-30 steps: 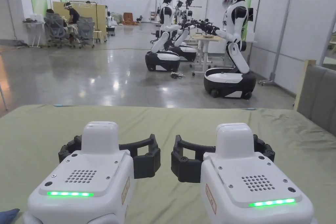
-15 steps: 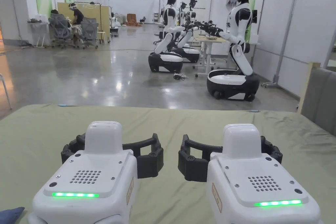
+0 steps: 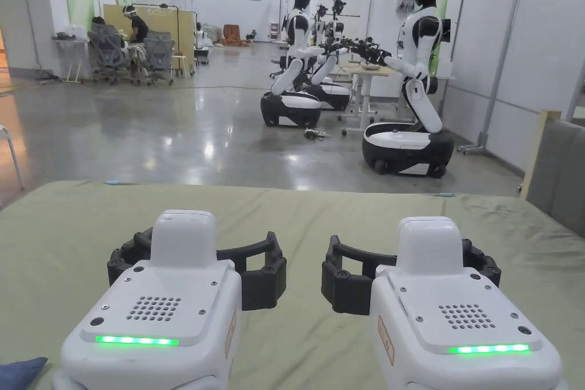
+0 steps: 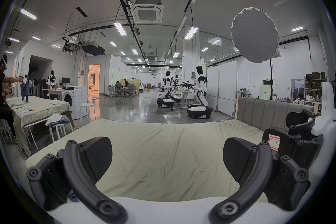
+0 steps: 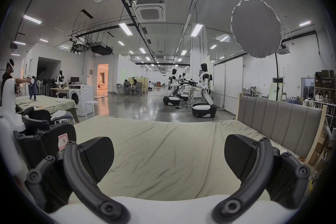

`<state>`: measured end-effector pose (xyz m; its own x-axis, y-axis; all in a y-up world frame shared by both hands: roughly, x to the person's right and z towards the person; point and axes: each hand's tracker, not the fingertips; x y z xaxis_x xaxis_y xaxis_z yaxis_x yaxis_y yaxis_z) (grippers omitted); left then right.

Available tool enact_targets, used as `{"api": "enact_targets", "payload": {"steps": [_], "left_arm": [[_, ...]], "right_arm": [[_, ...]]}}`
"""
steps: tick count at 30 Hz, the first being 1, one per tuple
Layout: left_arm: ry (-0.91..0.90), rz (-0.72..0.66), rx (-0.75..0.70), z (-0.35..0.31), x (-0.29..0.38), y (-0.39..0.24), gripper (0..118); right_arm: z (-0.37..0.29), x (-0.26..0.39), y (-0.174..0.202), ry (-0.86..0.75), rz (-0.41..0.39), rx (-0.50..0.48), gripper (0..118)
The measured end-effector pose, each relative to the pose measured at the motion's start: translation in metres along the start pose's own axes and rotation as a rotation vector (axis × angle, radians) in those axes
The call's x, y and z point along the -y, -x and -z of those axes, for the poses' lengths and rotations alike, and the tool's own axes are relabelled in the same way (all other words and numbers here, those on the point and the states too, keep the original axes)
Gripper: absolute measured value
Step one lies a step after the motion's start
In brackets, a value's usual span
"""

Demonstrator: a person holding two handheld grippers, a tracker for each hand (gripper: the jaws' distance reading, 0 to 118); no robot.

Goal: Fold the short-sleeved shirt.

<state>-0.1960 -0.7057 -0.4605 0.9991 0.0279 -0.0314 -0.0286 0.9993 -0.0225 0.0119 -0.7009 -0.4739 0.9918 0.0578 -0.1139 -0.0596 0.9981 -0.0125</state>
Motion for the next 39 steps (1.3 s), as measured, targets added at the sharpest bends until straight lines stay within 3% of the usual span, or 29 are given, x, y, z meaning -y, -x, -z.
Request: {"api": "enact_targets", "payload": {"steps": [39], "left_arm": [[-0.005, 0.009, -0.009, 0.0004, -0.0016, 0.0051, 118]], "right_arm": [[0.0067, 0.0033, -0.0037, 0.015, 0.001, 0.032, 118]]}}
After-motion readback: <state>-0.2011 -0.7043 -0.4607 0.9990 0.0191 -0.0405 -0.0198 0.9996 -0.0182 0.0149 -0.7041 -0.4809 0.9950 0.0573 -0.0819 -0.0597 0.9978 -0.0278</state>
